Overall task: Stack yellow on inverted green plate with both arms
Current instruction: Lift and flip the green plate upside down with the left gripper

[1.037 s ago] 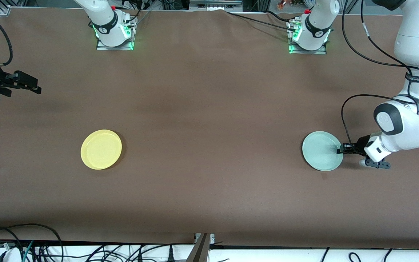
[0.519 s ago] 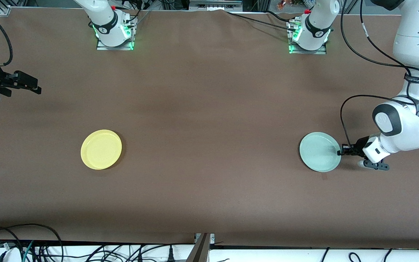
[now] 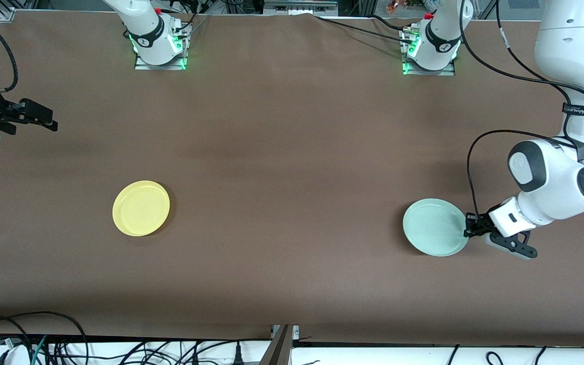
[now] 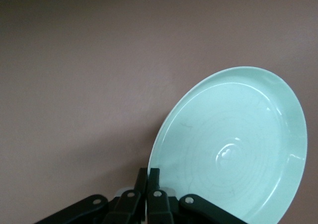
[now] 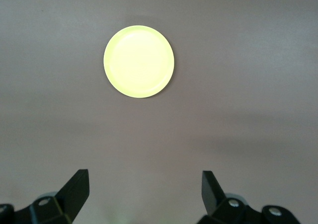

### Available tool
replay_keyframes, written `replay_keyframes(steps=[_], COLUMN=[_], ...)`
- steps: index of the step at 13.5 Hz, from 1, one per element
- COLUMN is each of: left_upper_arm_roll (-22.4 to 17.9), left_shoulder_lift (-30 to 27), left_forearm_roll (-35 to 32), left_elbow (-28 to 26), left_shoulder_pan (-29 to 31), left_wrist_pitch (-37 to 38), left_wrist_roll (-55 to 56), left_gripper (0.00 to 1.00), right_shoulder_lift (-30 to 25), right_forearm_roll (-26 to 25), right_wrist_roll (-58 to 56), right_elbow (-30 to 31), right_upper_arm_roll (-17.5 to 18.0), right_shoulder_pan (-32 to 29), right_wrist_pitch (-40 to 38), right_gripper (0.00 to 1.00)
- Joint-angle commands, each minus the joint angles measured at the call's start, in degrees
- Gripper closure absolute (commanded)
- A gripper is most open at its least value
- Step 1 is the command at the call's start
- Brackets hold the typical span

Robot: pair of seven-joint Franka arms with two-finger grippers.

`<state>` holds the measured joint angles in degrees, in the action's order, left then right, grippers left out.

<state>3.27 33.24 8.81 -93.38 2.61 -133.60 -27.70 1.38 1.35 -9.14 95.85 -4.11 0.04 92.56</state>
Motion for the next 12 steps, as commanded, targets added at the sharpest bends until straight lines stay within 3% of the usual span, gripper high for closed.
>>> replay_keyframes(steps=[1, 4, 9, 12], left_upper_arm_roll=[-0.37, 1.29, 7.44, 8.07], left_shoulder_lift=[-0.19, 0.07, 1.12, 3.49], left_forearm_roll=[-11.4, -27.56, -65.34, -81.63], left_elbow=[3.72, 6.37, 7.16, 8.73], left_shoulder_pan=[-4.7, -10.59, -17.44, -23.77], left_wrist_pitch=[0.18, 0.18, 1.32, 9.29], left_wrist_roll=[6.5, 17.56, 40.05, 48.07], left_gripper=[1.0, 1.0, 1.0, 1.0], right_shoulder_lift=[0.64, 0.64, 0.64, 0.64], right_forearm_roll=[0.58, 0.58, 0.58, 0.58], right_wrist_roll=[0.35, 0.35, 0.44, 0.44], right_elbow=[-1.46, -1.46, -1.46, -1.46], right_upper_arm_roll=[-0.11, -0.11, -0.11, -0.11], right_shoulder_pan=[-0.12, 0.05, 0.05, 0.05], right_wrist_pitch=[-1.16, -1.16, -1.16, -1.16], right_gripper=[0.0, 0.0, 0.0, 0.0])
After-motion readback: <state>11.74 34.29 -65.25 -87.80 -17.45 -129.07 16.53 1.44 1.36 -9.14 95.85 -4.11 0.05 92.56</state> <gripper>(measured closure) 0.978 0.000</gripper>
